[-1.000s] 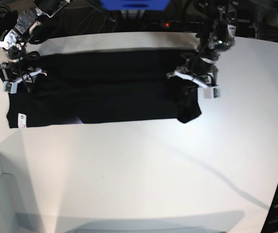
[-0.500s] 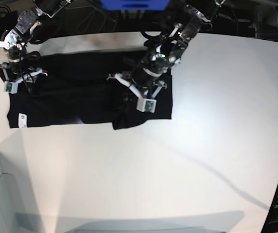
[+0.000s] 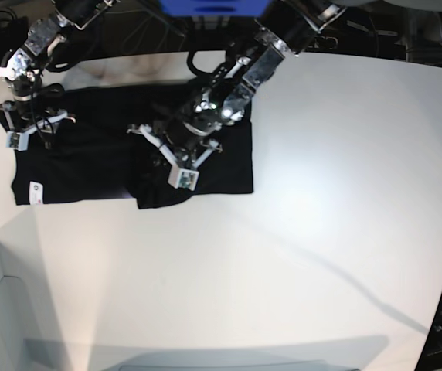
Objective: Fold the T-shirt properly
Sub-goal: 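Carry the strip end with the left gripper toward the right gripper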
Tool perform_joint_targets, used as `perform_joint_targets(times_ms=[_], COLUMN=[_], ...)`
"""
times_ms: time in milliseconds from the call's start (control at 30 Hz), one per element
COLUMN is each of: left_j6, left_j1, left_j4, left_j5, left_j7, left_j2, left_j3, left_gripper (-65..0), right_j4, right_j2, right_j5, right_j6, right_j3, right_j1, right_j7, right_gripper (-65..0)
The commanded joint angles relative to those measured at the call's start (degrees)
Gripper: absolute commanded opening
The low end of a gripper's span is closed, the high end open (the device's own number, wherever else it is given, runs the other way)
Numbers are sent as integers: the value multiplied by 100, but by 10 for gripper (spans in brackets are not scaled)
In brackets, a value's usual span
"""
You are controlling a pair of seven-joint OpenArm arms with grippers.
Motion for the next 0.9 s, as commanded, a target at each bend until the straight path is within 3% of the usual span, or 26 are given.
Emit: perform_joint_targets(times_ms=[0, 367, 433, 600, 667, 733, 867], left_j6=[-23, -32, -32, -23, -23, -23, -23], left_j1=[-186, -740, -740, -687, -678, -670, -467], left_j4=[44, -720, -756, -597, -351, 0, 897], left_j5=[-18, -71, -71, -71, -71, -71, -71], left_j7=[-119, -75, -66, -66, -66, -75, -128], left_j2=[119, 365, 426, 461, 417, 206, -470], left_j3=[17, 606, 606, 650, 650, 650, 500], left_gripper=[-650, -646, -600, -315, -239, -231, -276], right_j4=[5, 5, 5, -4, -4, 5, -4], right_j2=[10, 10, 19, 54, 63, 125, 125], right_j5=[-63, -63, -63, -63, -63, -63, -63], right_j6=[17, 17, 17, 17, 17, 17, 17], right_j3=[-14, -14, -14, -75, -146, -216, -251], right_j1=[8, 8, 8, 8, 8, 8, 8], right_j7=[-229, -229, -229, -229, -229, -246, -237], right_gripper=[-318, -318, -318, -318, -318, -318, -318])
